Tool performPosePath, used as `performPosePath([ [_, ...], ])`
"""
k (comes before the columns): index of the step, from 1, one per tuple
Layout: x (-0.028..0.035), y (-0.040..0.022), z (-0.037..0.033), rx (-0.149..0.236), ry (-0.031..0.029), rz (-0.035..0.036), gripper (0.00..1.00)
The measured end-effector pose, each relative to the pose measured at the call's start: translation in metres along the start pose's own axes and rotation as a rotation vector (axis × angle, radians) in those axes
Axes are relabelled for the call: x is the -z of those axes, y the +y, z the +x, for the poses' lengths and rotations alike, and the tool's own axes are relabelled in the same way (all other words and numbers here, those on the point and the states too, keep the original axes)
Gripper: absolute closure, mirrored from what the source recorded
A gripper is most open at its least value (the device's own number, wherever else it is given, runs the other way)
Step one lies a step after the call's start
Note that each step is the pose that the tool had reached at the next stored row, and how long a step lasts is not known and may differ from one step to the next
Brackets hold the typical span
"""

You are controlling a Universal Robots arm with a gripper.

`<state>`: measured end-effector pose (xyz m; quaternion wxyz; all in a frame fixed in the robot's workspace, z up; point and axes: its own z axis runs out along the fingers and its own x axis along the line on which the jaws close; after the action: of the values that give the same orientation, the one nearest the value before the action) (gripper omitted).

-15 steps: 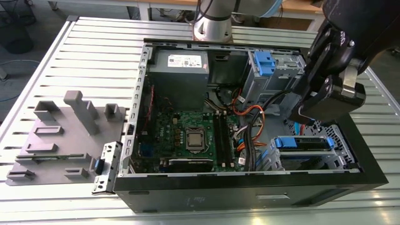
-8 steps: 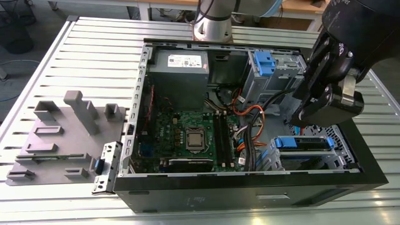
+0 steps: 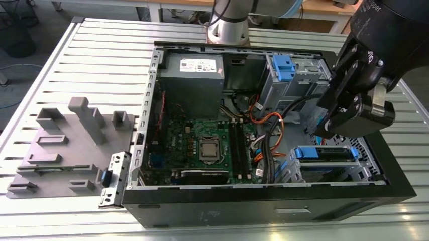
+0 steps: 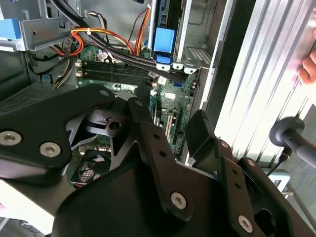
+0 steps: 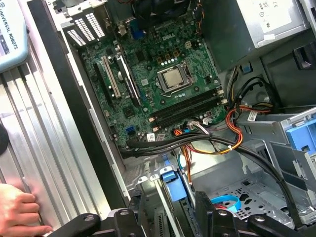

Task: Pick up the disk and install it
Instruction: 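Insert the first disk wire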

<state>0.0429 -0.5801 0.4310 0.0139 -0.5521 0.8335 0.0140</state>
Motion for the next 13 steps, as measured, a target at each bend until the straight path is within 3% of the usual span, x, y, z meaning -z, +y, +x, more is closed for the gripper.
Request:
performPosePath([
  [6,-0.0004,-0.0007,-0.0003,0.026,0.0001,-0.0011,0.45],
  [13,-0.0014,-0.0007,-0.0003,0.13,0.0009,-0.0051,0.45],
])
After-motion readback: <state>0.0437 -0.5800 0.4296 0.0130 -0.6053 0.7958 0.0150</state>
